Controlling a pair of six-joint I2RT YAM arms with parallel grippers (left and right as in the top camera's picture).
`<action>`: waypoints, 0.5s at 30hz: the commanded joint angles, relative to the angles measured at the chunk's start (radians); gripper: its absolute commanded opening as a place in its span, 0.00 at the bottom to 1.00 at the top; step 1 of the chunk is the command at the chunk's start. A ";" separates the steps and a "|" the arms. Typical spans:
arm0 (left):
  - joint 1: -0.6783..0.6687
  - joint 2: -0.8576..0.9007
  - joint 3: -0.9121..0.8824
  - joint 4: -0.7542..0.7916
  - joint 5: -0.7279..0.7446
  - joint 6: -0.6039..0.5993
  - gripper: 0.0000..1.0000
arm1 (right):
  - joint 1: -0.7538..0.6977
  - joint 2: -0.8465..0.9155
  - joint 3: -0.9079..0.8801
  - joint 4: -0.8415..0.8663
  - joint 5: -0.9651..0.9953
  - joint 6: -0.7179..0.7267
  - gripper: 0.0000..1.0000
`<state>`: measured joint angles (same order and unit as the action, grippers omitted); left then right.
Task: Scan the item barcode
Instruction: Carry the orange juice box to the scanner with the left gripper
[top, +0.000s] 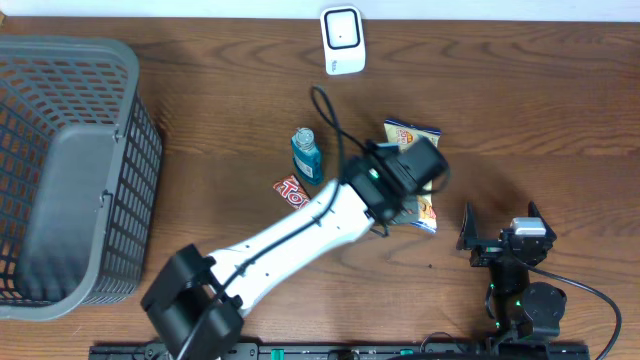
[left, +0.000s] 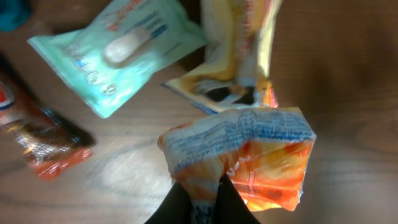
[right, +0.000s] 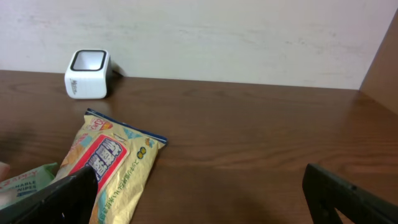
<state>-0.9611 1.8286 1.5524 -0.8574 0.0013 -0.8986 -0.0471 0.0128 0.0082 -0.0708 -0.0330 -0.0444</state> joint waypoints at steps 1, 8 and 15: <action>-0.025 0.044 -0.027 0.038 -0.154 -0.032 0.08 | 0.010 -0.004 -0.003 -0.004 0.001 0.010 0.99; -0.024 0.102 -0.049 0.041 -0.171 -0.126 0.08 | 0.010 -0.004 -0.003 -0.003 0.002 0.010 0.99; -0.023 0.103 -0.092 -0.013 -0.170 -0.154 0.77 | 0.010 -0.004 -0.003 -0.003 0.001 0.010 0.99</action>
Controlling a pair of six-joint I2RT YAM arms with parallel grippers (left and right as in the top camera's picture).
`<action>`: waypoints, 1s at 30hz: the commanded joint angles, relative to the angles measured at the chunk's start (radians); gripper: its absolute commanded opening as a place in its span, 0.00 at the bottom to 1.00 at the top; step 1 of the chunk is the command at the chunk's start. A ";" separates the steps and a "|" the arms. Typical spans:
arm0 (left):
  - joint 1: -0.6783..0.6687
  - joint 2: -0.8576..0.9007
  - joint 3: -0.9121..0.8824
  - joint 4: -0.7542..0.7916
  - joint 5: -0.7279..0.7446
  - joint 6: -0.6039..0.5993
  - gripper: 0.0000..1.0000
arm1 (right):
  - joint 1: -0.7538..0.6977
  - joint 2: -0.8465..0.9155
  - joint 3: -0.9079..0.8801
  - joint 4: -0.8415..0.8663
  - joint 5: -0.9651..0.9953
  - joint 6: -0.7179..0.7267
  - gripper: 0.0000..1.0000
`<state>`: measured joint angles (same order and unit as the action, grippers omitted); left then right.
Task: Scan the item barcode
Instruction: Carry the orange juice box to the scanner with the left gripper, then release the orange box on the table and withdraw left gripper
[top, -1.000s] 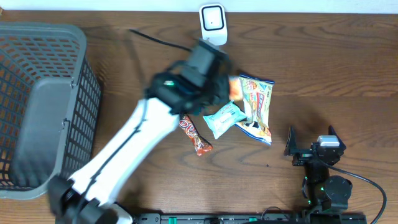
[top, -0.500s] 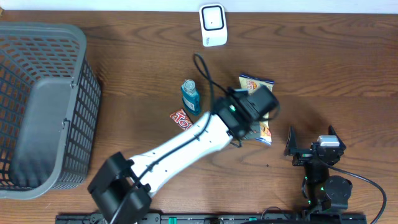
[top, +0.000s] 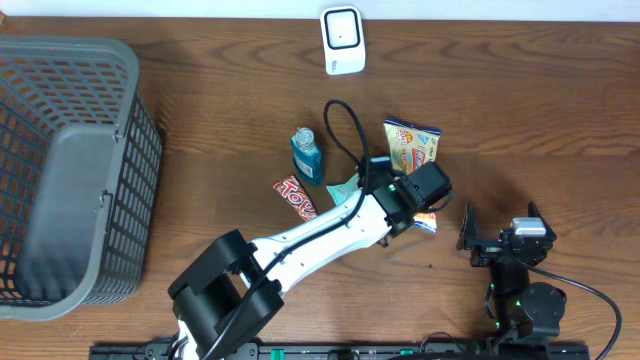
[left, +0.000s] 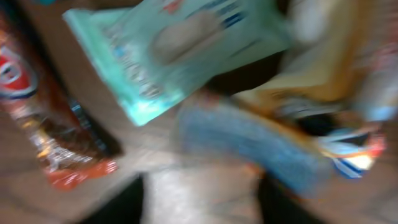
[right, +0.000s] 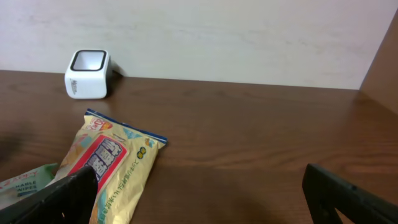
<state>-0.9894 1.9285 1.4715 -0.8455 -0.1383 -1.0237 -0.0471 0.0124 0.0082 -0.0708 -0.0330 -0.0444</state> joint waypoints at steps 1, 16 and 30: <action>0.006 -0.005 -0.009 -0.037 -0.031 -0.024 0.82 | 0.010 -0.004 -0.003 -0.003 0.001 0.010 0.99; 0.185 -0.430 0.054 -0.040 -0.039 0.227 0.98 | 0.010 -0.004 -0.003 -0.003 0.002 0.010 0.99; 0.516 -0.658 0.054 0.056 -0.039 0.475 0.98 | 0.010 -0.004 -0.003 -0.004 0.001 0.010 0.99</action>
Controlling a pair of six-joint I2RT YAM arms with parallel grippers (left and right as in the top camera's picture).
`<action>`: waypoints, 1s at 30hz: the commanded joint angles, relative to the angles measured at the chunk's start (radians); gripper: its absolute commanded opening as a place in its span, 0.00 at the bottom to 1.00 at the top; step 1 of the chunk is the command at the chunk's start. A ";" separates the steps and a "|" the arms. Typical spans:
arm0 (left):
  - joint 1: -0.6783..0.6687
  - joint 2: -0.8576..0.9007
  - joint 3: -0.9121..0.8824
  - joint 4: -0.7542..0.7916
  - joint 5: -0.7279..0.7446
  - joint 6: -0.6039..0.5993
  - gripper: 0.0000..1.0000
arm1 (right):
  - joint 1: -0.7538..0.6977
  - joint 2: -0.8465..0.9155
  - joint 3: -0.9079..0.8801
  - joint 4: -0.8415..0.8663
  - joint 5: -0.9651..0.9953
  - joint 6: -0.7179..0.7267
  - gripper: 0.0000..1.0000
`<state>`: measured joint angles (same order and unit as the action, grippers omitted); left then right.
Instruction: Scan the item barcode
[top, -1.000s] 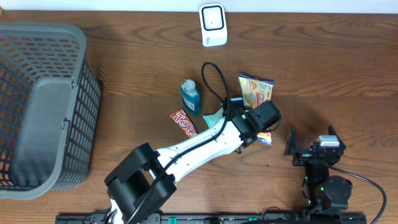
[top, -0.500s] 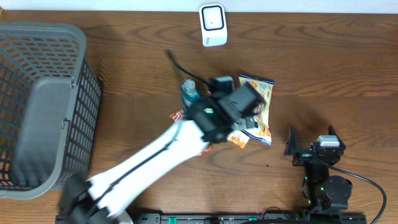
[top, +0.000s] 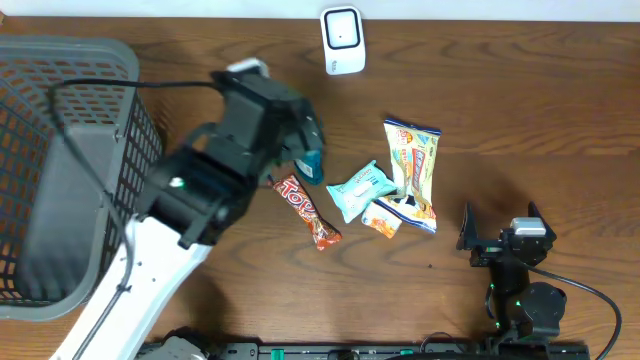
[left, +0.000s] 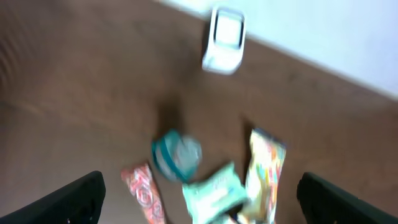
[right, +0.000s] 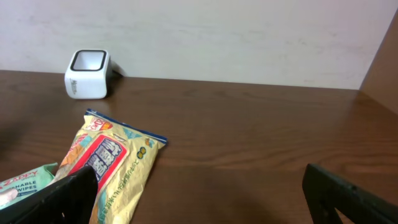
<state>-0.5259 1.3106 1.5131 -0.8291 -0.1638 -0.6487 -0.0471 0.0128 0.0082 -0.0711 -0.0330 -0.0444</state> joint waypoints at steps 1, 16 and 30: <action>0.077 -0.053 0.012 0.080 -0.013 0.124 0.98 | 0.010 -0.004 -0.003 -0.003 0.001 0.010 0.99; 0.270 -0.214 0.013 0.521 -0.014 0.586 0.98 | 0.010 -0.004 -0.003 -0.003 0.001 0.010 0.99; 0.270 -0.533 -0.003 0.305 0.093 0.651 0.98 | 0.010 -0.004 -0.003 -0.003 0.002 0.010 0.99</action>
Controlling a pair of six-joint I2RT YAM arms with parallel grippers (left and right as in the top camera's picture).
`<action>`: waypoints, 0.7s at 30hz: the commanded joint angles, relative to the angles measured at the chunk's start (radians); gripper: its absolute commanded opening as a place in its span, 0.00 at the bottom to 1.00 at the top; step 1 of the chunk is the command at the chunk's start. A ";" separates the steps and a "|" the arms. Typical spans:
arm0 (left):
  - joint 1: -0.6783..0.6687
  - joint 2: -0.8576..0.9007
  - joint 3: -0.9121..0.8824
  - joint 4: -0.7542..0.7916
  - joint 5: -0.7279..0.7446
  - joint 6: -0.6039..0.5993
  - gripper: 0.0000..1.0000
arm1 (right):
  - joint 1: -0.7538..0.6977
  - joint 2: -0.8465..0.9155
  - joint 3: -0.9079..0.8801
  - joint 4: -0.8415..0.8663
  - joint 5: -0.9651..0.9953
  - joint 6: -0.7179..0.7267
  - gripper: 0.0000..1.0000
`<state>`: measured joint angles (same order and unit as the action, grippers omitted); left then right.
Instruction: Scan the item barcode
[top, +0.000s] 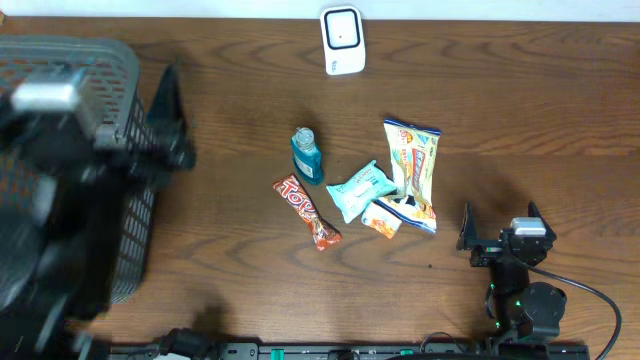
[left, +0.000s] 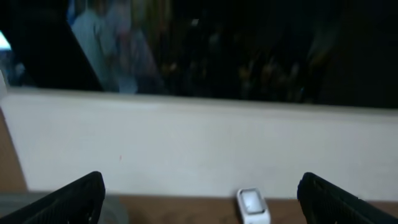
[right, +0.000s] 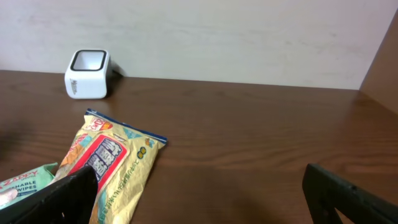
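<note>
The white barcode scanner (top: 341, 41) stands at the table's back edge and also shows as the scanner (left: 252, 206) and the scanner (right: 87, 65). A small orange packet (top: 384, 216) lies on the table against a yellow snack bag (top: 412, 166). My left arm (top: 60, 200) is a blur at the far left, raised over the basket. My left gripper (left: 199, 200) is open and empty, facing the back wall. My right gripper (right: 199, 199) rests open and empty at the front right, also seen as the right gripper (top: 500, 224).
A grey mesh basket (top: 110, 60) fills the left side. A blue bottle (top: 305, 155), a red candy bar (top: 307, 212) and a teal wipes packet (top: 361, 190) lie mid-table. The yellow bag (right: 112, 168) lies just ahead of my right gripper.
My left arm was over the table near the blue bottle, looking down; now it is up at the far left over the basket, facing the wall. The items have not moved.
My left gripper was shut on the orange packet beside the yellow bag. Half a second later it was open and the packet lay on the table. Then the arm was near the bottle, and now it is over the basket. The right arm stayed still.
</note>
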<state>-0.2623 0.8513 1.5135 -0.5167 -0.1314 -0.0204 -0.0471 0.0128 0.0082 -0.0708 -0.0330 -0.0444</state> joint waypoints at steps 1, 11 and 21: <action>0.006 -0.097 -0.005 -0.014 0.077 0.023 0.98 | 0.010 -0.004 -0.003 -0.004 0.002 0.010 0.99; 0.006 -0.213 -0.006 -0.047 0.172 -0.011 0.98 | 0.010 -0.004 -0.003 -0.004 0.001 0.010 0.99; 0.035 -0.332 -0.017 -0.066 0.285 -0.011 0.98 | 0.010 -0.004 -0.003 -0.004 0.002 0.010 0.99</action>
<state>-0.2543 0.5793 1.5131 -0.5800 0.1143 -0.0257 -0.0471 0.0124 0.0082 -0.0708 -0.0330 -0.0444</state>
